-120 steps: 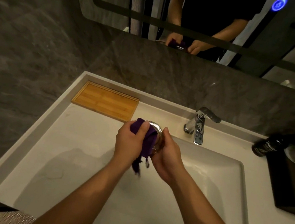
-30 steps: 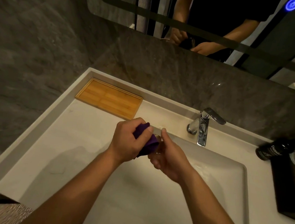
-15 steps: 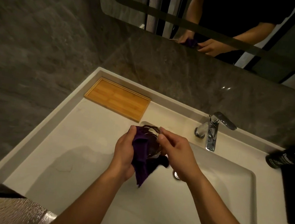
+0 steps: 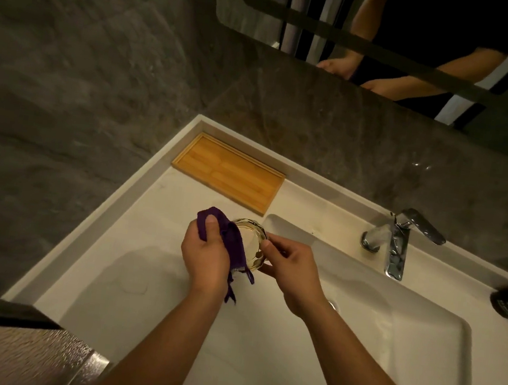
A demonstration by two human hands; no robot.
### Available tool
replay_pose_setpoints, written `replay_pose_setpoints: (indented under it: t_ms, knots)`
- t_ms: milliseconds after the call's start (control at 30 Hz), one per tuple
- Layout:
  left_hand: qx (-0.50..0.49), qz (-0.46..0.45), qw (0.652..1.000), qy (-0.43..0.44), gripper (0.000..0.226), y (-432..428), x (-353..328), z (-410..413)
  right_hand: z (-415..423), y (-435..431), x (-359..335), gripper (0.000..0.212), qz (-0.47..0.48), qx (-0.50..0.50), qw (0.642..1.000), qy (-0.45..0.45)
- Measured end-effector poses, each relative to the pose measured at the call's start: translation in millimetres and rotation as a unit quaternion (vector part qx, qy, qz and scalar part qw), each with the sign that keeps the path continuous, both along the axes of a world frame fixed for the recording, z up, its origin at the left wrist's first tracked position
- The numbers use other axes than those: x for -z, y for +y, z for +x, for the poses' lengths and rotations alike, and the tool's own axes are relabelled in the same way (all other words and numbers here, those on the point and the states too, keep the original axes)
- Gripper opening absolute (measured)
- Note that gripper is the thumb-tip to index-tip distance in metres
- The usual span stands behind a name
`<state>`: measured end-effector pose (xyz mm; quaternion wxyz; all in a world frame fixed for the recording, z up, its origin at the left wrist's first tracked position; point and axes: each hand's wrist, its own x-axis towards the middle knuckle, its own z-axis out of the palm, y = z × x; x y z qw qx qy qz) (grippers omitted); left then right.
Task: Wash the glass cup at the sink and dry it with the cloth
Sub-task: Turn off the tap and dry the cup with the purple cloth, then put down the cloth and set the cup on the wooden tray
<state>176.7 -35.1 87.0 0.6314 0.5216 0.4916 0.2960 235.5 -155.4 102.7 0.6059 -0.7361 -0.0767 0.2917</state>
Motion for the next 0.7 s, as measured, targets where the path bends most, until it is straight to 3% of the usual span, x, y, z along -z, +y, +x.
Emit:
replay_pose_setpoints:
  t_ms: [133,267,300,367,433,533,700]
  knots:
    - [-0.004,0.059,0.998,0.012,0.03,41,-2,-12,2,28,12,0.026,-0.012,0.027,0.999,0.019]
    - [0.086,0.215,0.971,0.053,0.035,88,6,-35,13,52,22,0.025,-0.008,0.057,0.998,0.029]
    - [0.129,0.274,0.949,0.082,0.038,100,15,-40,16,58,24,0.027,-0.005,0.065,0.997,0.029]
    - [0.245,0.393,0.863,0.2,0.047,123,44,-47,22,70,25,0.029,-0.005,0.082,0.996,0.029]
    - [0.336,0.414,0.781,0.325,0.059,139,71,-49,29,82,29,0.03,-0.013,0.096,0.995,0.025]
    - [0.374,0.385,0.744,0.398,0.061,146,95,-46,40,98,36,0.036,-0.037,0.115,0.993,0.014]
    - [0.366,0.434,0.701,0.431,0.065,148,106,-39,63,124,42,0.035,-0.058,0.143,0.988,0.025]
